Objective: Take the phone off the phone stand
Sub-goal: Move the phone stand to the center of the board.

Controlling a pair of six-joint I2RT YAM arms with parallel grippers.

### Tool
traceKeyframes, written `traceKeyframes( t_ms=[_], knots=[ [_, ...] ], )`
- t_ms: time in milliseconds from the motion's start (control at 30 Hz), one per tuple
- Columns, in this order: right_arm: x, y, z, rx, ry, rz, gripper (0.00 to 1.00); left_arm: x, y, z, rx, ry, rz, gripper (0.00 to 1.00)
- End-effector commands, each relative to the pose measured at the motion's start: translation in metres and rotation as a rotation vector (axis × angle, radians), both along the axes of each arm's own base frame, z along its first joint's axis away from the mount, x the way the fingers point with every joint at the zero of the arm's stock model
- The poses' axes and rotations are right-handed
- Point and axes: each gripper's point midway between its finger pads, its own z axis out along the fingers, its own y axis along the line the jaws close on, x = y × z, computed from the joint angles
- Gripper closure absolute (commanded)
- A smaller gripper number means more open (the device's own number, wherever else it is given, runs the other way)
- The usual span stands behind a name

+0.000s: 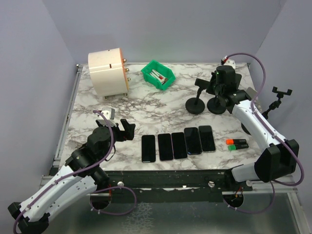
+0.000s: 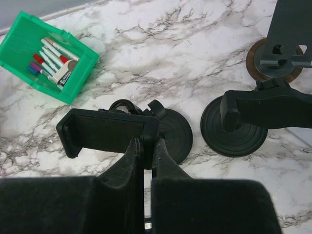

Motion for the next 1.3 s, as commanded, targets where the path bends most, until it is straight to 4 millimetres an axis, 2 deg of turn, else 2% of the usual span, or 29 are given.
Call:
traceKeyframes(
  t_ms=[0,133,267,433,500,600,1000,1267],
  knots=[
    [0.013,-0.006,0.03,0.018,-0.107,-0.036,1.0,-0.002,0.003,-0.005,0.014,0.006,-0.004,0.14],
    [0.01,-0.012,0.024,0.005,-0.096,-0.05,1.0,-0.002,0.002,-0.005,0.016,0.007,-0.007,0.14],
    [0.007,-0.008,0.023,0.002,-0.097,-0.01,0.98,-0.002,0.002,-0.005,0.016,0.008,-0.008,0.14],
    [0.002,-0.003,0.024,0.007,-0.1,0.029,0.63,-0.002,0.002,-0.004,0.013,0.005,-0.01,0.14],
    [0.0,-0.003,0.025,0.007,-0.1,0.033,0.55,-0.002,0.002,-0.005,0.013,0.007,-0.009,0.14],
    [-0.001,-0.002,0.027,0.008,-0.102,0.039,0.5,-0.002,0.001,-0.005,0.013,0.007,-0.011,0.14],
    [-0.004,0.002,0.03,0.019,-0.106,0.07,0.46,-0.003,0.002,-0.004,0.012,0.005,-0.011,0.14],
    [-0.007,0.003,0.021,0.018,-0.081,0.078,0.63,-0.003,0.002,-0.004,0.011,0.006,-0.011,0.14]
  ],
)
